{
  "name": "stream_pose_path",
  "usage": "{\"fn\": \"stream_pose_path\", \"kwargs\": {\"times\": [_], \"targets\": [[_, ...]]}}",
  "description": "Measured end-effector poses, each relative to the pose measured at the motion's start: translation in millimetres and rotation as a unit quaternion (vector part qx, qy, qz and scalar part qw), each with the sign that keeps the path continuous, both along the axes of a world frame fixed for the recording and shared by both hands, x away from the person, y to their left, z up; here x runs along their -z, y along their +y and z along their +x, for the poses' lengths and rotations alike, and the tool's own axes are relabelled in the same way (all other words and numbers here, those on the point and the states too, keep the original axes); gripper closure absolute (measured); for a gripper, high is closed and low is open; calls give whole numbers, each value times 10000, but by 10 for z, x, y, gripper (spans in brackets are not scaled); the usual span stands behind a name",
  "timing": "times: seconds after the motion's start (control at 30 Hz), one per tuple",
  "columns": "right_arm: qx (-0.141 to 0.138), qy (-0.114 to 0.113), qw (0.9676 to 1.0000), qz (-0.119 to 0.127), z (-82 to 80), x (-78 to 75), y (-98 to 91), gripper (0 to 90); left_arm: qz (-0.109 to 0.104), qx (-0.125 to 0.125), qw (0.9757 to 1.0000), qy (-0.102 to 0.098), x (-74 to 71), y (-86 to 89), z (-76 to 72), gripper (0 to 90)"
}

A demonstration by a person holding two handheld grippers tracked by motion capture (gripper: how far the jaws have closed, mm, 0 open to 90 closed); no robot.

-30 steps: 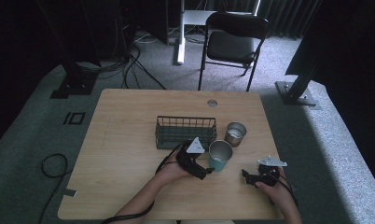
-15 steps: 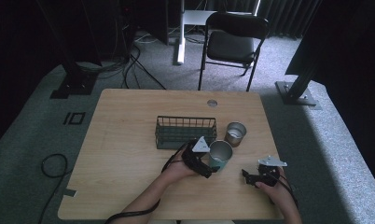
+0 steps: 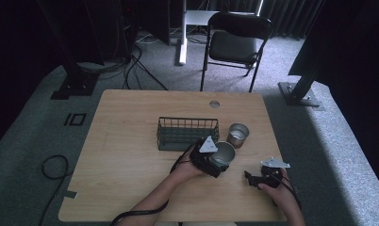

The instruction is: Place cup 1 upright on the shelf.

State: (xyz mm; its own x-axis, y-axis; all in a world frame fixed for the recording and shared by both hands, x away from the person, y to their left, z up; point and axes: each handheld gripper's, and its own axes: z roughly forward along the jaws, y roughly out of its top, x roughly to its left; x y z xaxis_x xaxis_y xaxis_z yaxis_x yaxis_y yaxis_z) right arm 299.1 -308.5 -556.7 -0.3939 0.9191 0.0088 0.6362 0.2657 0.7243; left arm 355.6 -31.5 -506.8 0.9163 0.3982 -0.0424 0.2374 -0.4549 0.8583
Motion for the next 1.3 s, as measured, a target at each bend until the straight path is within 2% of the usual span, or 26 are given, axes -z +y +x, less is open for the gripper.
{"fn": "stream_pose_path", "kwargs": {"times": [0.4,0.5,0.63,0.93,1.07,1.3], "targets": [[-4,0,10000,-5,0,0,-1,118,-158,-84,9998,-126,43,-71,2,17],[-5,0,10000,-4,0,0,-1,118,-229,-109,9994,-221,49,-77,-3,60],[-1,0,10000,0,0,0,0,118,-200,-119,9990,-385,62,-106,-9,119],[-1,1,10000,1,0,0,0,118,-127,-92,9992,-381,46,-130,-27,139],[-3,0,10000,-1,1,0,-1,118,-150,-89,9991,-382,18,-105,-43,140],[-4,-2,10000,-2,2,-1,-1,118,-211,-79,9988,-431,-131,-62,-72,141]]}}
